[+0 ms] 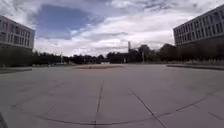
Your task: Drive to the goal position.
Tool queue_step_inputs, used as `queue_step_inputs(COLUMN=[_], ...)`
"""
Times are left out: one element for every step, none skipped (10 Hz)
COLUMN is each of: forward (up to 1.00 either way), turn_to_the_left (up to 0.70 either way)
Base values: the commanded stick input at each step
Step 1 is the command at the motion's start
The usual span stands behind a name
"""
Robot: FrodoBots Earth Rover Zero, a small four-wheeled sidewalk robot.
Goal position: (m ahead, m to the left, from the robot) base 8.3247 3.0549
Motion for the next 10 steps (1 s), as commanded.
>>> queue_step_inputs(forward=[0.7, 0.7, 0.7, 0.7, 0.7, 0.7, 0.7, 0.7, 0.7, 0.7], turn_to_the_left=[0.0, 0.0, 0.0, 0.0, 0.0, 0.0, 0.0, 0.0, 0.0, 0.0])
